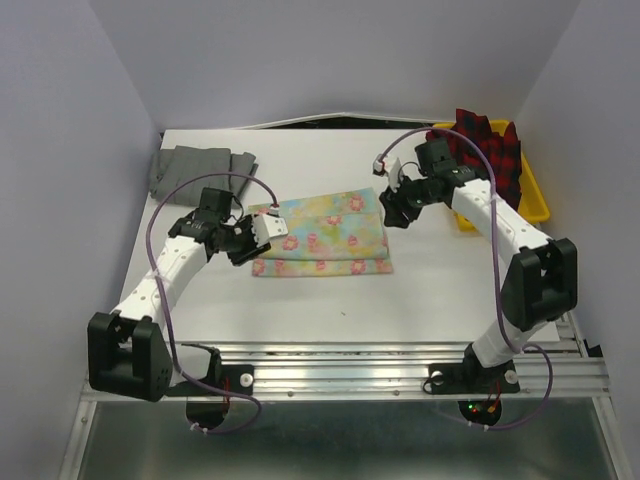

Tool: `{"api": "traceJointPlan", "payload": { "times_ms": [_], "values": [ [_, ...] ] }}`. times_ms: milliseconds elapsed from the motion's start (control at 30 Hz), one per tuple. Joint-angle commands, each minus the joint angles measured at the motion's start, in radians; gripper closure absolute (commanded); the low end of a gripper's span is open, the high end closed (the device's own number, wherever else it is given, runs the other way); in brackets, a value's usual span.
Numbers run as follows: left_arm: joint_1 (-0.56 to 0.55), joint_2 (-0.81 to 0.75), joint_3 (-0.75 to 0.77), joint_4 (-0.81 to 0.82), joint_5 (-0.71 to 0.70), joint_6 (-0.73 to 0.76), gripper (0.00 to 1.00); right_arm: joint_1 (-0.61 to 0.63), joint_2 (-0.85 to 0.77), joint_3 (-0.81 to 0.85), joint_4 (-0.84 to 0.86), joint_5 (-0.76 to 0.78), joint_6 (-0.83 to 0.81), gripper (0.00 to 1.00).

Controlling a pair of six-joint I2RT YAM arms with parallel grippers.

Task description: Fold and stack the skirts

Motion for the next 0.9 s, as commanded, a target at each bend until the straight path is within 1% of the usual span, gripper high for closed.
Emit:
{"api": "traceJointPlan", "payload": {
  "times_ms": [0,67,100,133,200,300,367,400,467,600,700,767,800,867],
  "values": [
    [-0.005,0.097,0.039,0.075,-0.027,-0.125,0.54,0.031,0.09,0.045,0.014,0.076,0.083,0.51],
    [-0.011,0.12,0.042,0.1,-0.073,-0.14,0.54,0.046,0.143,0.052,-0.006,0.136,0.13,0.53],
    [-0.012,0.156,0.051,0.111,-0.082,-0.164,0.54,0.046,0.16,0.069,-0.044,0.134,0.179,0.55],
    [-0.011,0.172,0.061,0.109,-0.09,-0.164,0.54,0.046,0.174,0.069,-0.044,0.13,0.218,0.55],
    [-0.009,0.199,0.084,0.124,-0.119,-0.238,0.54,0.046,0.185,0.057,-0.052,0.137,0.319,0.55],
    [0.015,0.229,0.091,0.134,-0.093,-0.347,0.53,0.046,0.168,0.013,-0.026,0.158,0.419,0.55],
    [0.056,0.229,0.09,0.134,-0.064,-0.408,0.53,0.046,0.153,0.003,-0.017,0.178,0.462,0.53],
    [0.073,0.227,0.087,0.131,-0.023,-0.461,0.53,0.046,0.151,0.005,-0.018,0.178,0.495,0.53],
    [0.122,0.22,0.082,0.128,0.026,-0.526,0.52,0.034,0.15,0.012,-0.015,0.184,0.531,0.5],
    [0.173,0.218,0.074,0.155,0.039,-0.618,0.5,0.014,0.18,0.046,-0.02,0.169,0.612,0.46],
    [0.19,0.233,0.078,0.17,0.037,-0.657,0.5,0.004,0.218,0.06,-0.018,0.154,0.626,0.46],
    [0.199,0.258,0.081,0.183,0.04,-0.692,0.49,0.004,0.238,0.071,-0.021,0.153,0.672,0.47],
    [0.234,0.281,0.085,0.183,0.048,-0.709,0.49,0.004,0.254,0.074,-0.023,0.149,0.678,0.47],
    [0.25,0.301,0.087,0.178,0.063,-0.726,0.48,0.004,0.268,0.068,-0.031,0.146,0.686,0.48]
  ]
}}
